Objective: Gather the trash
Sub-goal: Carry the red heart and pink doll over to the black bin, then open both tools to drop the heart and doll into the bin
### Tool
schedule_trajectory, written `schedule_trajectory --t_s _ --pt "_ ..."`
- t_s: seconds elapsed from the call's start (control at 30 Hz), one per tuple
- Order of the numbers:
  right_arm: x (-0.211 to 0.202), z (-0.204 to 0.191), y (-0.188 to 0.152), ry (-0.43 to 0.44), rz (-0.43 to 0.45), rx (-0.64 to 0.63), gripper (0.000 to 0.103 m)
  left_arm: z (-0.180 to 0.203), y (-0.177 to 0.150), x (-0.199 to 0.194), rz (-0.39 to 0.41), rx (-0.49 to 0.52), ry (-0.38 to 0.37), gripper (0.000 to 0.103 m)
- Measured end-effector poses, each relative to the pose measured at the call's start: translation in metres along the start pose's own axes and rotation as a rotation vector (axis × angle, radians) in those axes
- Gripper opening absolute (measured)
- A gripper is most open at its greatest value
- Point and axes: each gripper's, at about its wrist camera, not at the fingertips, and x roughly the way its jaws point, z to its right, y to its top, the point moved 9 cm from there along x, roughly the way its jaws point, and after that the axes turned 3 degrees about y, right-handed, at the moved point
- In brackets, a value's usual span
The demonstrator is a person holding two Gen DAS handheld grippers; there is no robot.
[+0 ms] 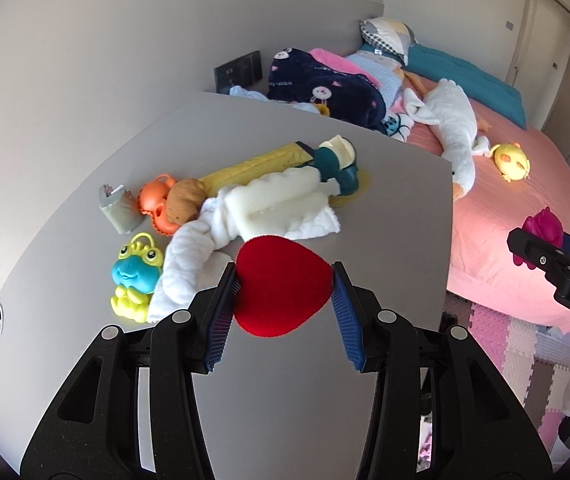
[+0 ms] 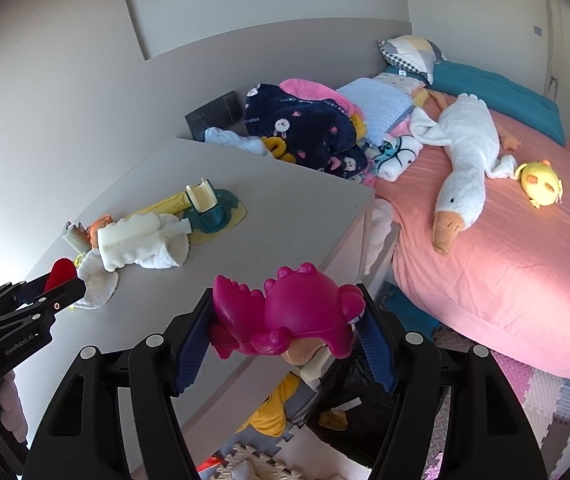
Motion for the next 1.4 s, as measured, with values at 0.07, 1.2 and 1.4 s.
schedule_trajectory --t_s 0.07,1.2,1.4 --pt "-0.006 0.008 -0.001 -0.007 0.007 0.01 0.068 0.012 0.002 -0.001 0.003 0.017 -0.014 0.046" --pt "-0.073 0.163 -0.027 -0.185 0.055 0.19 0.068 0.218 -0.007 -0.006 -0.007 0.309 -0.245 0.046" --pt "-0.067 0.175 -0.026 -0.201 0.027 0.19 0.069 0.248 -0.019 -0.004 -0.047 0.366 -0.315 0.055"
